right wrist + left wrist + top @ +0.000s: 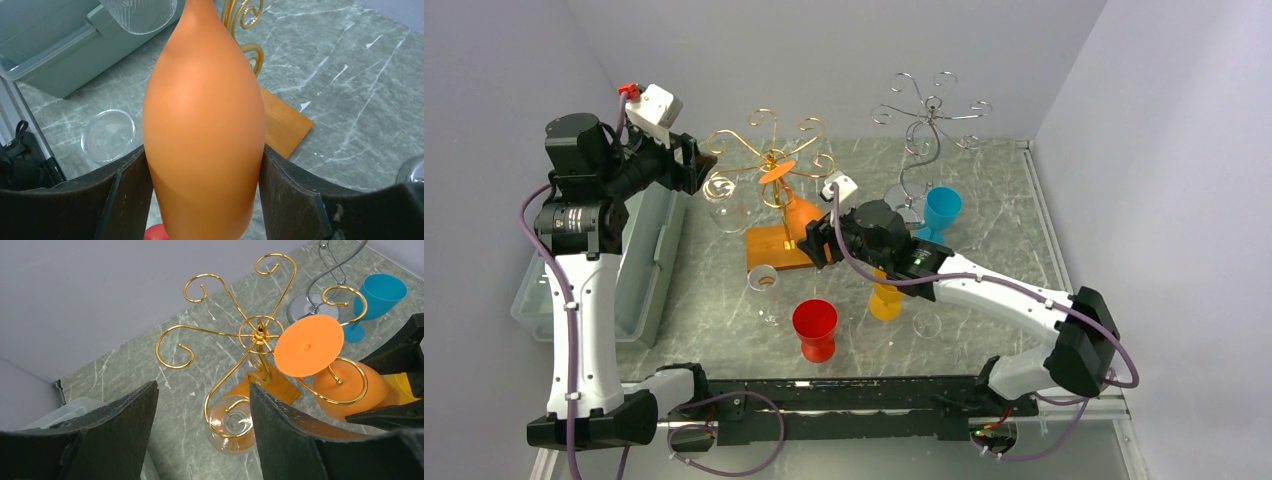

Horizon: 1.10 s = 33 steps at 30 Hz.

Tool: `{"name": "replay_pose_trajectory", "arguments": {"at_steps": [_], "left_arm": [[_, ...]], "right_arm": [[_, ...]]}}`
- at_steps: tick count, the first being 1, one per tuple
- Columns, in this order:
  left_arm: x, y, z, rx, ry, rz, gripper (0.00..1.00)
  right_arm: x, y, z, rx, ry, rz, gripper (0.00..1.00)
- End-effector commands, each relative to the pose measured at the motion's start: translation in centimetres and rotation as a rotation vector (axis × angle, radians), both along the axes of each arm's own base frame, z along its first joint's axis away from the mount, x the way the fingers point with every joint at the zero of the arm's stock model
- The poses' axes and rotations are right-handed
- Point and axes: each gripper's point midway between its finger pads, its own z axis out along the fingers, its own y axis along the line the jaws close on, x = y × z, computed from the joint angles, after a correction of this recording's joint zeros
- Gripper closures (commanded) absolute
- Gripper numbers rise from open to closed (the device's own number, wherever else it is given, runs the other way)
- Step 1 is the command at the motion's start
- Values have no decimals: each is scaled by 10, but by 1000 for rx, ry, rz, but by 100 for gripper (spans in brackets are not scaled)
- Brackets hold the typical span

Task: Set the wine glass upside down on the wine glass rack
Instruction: Turn the wine glass upside down at the wine rack.

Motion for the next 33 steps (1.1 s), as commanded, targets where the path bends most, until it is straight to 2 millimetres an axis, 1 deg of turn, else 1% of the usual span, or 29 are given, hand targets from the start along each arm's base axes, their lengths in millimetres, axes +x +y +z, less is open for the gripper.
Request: {"name": "replay_pose_trajectory", "arguments": {"at_steps": [1,9,14,23,28,30,33], "left_arm": [[-3,0,15,20,-57,-4,27],[-3,0,15,25,-59,-6,27],[-1,2,14,31,-60,3,26],[4,4,9,31,-45,13,26],[10,7,3,27,-10,35,25],[11,8,3,24,6,40,25],[12,8,2,22,14,43,24]], "right_arm": [[3,12,24,75,-66,39,53],[1,22,22,73,-77,73,53],[-8,27,19,48,-109,127,54],[-16,19,23,64,-160,141,54],[-23,10,23,92,-198,150,55],[-24,6,23,89,-233,151,55],[-23,3,22,83,-235,140,55]]}}
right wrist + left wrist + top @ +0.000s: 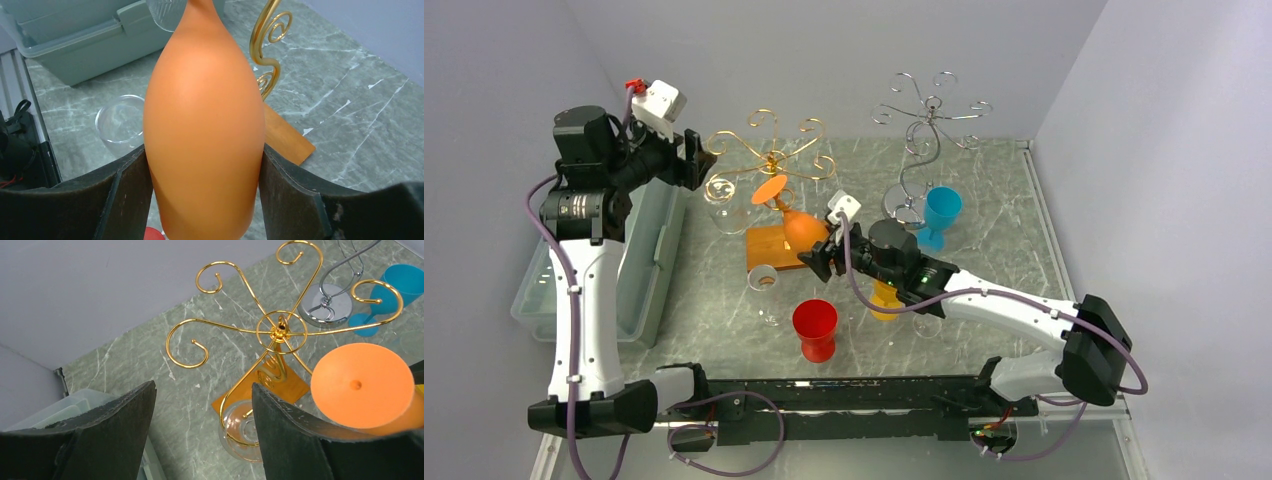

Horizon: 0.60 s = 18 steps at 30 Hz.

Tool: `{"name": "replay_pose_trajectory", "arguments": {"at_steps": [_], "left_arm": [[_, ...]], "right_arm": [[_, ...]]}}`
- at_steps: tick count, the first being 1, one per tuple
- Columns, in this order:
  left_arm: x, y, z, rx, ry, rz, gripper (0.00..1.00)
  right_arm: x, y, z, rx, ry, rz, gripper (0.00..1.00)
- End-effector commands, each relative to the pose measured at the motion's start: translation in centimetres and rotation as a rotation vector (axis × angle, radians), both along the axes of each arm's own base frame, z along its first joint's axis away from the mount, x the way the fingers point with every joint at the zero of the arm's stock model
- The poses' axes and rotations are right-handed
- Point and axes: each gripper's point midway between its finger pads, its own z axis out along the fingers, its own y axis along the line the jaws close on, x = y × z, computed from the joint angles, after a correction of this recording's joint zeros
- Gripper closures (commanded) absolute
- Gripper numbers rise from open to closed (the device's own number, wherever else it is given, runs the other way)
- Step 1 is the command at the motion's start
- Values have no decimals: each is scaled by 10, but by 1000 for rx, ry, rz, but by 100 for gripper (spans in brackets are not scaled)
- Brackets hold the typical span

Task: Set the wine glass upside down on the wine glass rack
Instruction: Turn the wine glass upside down at the wine rack.

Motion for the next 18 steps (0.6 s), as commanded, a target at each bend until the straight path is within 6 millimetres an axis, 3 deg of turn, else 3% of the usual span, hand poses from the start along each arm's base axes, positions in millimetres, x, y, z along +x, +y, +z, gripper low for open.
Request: {"name": "replay_pose_trajectory", "arguments": {"at_steps": [1,18], "left_arm": [[-2,1,13,0,-24,13,24],[3,5,4,10,17,32,24]], "right_arm": [[-2,-3,25,59,-78,9,55],[8,-22,17,149,-56,-90,54]]}}
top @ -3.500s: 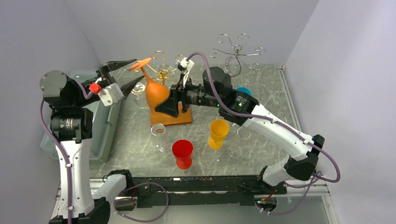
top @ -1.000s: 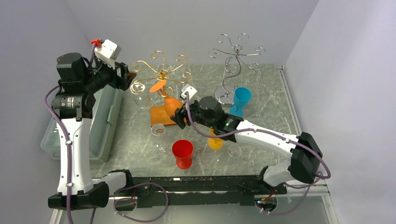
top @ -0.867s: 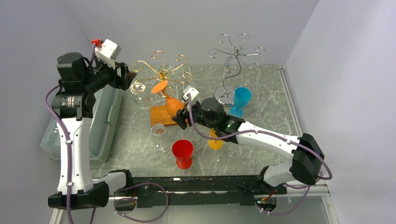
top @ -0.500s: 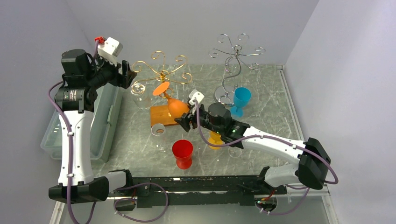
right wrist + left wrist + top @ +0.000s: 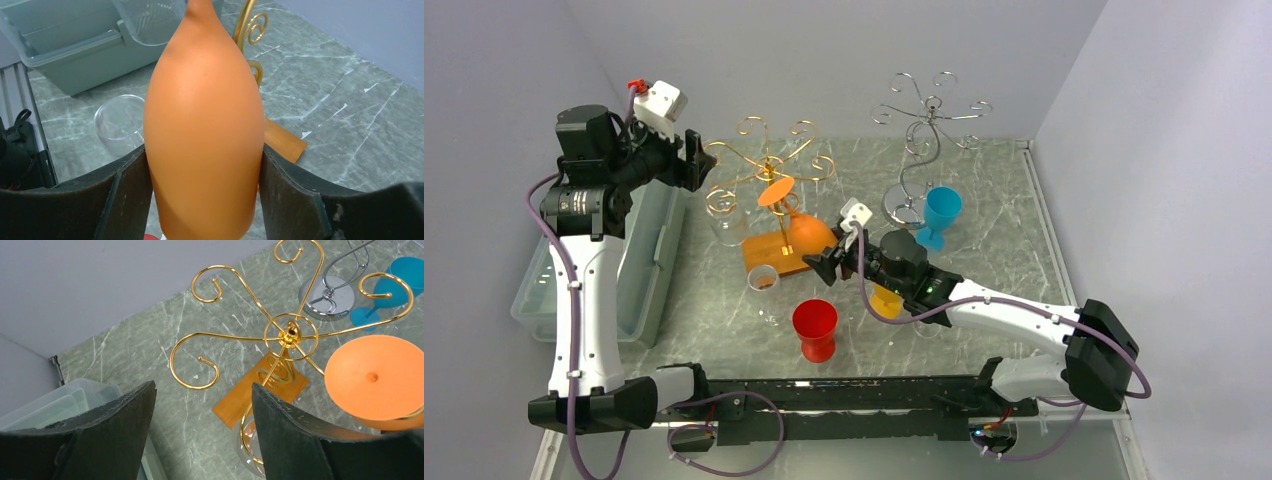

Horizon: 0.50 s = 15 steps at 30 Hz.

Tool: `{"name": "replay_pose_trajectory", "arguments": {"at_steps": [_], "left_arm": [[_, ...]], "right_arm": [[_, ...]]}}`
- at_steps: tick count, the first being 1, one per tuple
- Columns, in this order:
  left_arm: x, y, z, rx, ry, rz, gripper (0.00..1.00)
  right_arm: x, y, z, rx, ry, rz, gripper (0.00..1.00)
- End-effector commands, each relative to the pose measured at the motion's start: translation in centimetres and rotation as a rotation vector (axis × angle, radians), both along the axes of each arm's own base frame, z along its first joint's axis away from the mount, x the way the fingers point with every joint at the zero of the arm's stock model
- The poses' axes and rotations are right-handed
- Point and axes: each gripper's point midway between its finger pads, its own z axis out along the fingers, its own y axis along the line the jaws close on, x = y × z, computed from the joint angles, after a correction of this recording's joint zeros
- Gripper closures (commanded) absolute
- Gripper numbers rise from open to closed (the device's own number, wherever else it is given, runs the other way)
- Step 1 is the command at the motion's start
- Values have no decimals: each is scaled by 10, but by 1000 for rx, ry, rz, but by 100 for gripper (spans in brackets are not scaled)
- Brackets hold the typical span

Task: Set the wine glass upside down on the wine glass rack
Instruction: Turn the wine glass upside down at the wine rack.

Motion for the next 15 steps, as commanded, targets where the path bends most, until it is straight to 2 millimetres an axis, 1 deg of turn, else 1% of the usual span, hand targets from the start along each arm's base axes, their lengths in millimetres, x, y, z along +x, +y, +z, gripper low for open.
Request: {"name": "replay_pose_trajectory", "arguments": {"at_steps": [1,11,15], "left_arm": [[0,2,14,10,-37,13,24],[2,2,12,3,-29,13,24],[2,1,11,2,-25,12,24]], "right_arm": [[12,-13,21,92,-15,-79,54],[15,-18,13,98,2,-95,54],[15,-16,16,99,-9,-84,54]]}}
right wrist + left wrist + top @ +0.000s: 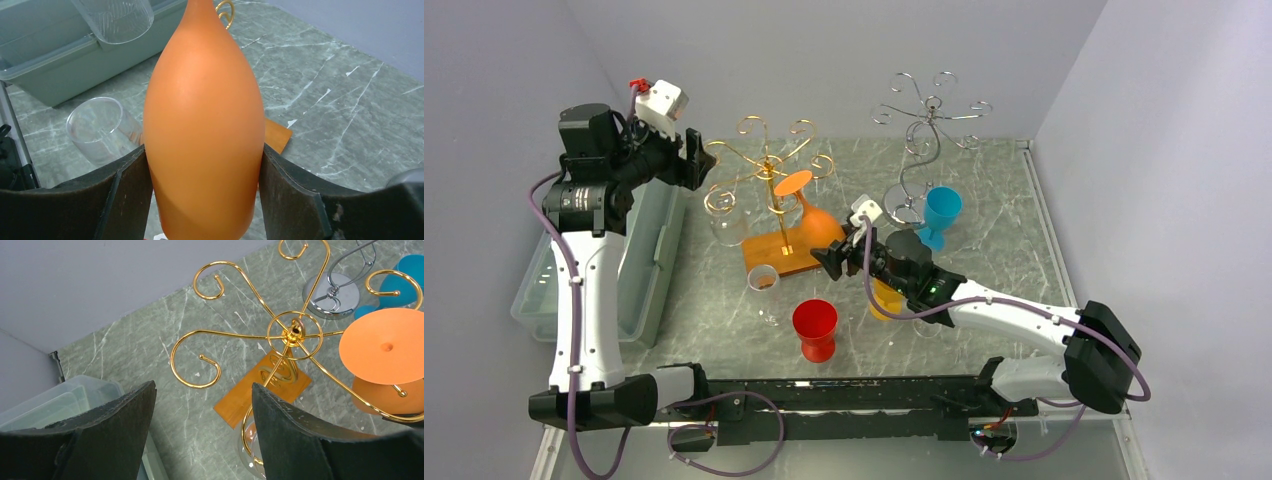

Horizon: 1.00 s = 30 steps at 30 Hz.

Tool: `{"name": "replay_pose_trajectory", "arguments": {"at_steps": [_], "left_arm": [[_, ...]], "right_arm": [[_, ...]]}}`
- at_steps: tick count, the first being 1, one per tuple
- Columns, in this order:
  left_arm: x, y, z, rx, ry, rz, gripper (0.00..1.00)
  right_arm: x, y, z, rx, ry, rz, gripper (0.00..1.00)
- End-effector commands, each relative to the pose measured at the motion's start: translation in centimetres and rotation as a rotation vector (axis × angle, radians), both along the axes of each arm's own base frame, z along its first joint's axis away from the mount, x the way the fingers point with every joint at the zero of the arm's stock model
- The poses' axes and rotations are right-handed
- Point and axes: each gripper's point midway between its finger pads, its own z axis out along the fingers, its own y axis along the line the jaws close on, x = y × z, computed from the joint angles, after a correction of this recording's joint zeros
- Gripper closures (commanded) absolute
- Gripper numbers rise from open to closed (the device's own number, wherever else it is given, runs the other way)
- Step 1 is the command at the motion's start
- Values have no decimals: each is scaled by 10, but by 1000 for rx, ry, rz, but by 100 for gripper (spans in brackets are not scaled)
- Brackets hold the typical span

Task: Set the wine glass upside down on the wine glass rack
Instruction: Turn the wine glass upside down at the wine rack.

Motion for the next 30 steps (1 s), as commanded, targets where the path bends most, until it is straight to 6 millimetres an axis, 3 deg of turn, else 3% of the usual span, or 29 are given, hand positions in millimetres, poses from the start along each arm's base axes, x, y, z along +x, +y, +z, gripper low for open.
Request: {"name": "replay_pose_trajectory", "arguments": {"at_steps": [1,11,21,30], "left_arm": [[-2,-2,16,-2,-43,-5,24],[-1,-2,15,-6,-40,-3,24],[2,-2,15,-9,-37,-5,24],[4,-2,15,-14,-34,-5,24]], "right_arm": [[2,2,25,68,-47,2,54],[9,35,39,113,-87,81,56],[1,44,50,163,-251,137,58],[-1,49,39,137,-316,176,53]]}}
